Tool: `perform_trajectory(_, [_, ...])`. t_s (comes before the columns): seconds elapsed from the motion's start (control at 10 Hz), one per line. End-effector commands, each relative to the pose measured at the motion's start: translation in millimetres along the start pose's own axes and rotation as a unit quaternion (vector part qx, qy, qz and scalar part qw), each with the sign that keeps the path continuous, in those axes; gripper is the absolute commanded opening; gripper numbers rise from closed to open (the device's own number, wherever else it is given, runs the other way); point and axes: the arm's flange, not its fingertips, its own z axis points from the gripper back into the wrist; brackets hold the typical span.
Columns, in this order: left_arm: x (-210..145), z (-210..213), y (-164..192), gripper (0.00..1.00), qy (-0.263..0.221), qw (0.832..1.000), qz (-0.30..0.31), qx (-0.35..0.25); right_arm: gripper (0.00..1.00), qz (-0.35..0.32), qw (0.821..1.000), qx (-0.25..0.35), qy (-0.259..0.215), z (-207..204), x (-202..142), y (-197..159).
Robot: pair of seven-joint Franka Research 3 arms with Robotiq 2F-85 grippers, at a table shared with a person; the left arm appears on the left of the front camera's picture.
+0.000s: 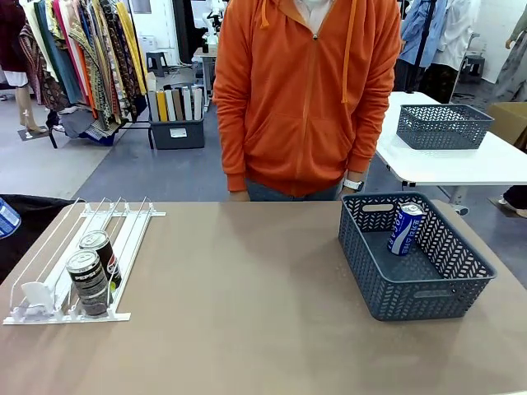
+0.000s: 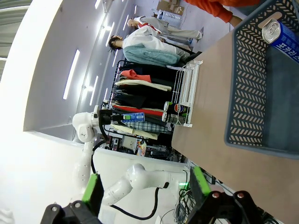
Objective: Retrieve and store the cans from the dispenser.
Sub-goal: Pick up the last remaining can from one row of the Automatic Can Dispenser and place it in the middle of the table.
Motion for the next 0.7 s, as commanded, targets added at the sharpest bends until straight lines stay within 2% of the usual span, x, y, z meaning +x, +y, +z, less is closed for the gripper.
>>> perform_trajectory(0.0, [3.1,2.2,-4.3,0.0,-0.006,1.0,0.015,0.014,1.0,0.003,1.0,0.006,-0.004,-0.3,2.6,4.6])
perform_trajectory(0.2, [0.7,-1.0,-1.5,0.0,0.001,1.0,0.003,0.003,1.0,0.003,1.0,0.006,-0.004,-0.3,2.6,4.6])
perform_trajectory(0.3, [3.0,-5.4,5.5,0.0,-0.003,0.999,0.029,-0.029,1.0,0.003,1.0,0.006,-0.004,-0.3,2.6,4.6])
perform_trajectory(0.4, [14.7,-8.1,-8.8,0.0,-0.017,0.998,0.042,-0.052,1.0,0.003,1.0,0.006,-0.004,-0.3,2.6,4.6])
perform_trajectory(0.5, [31.0,-13.9,-39.8,0.0,-0.03,0.997,0.041,-0.051,1.0,0.003,1.0,0.006,-0.004,-0.3,2.6,4.6])
perform_trajectory(0.6, [49.2,-24.0,-81.8,0.0,-0.043,0.998,0.005,-0.039,1.0,0.003,1.0,0.006,-0.004,-0.3,2.6,4.6])
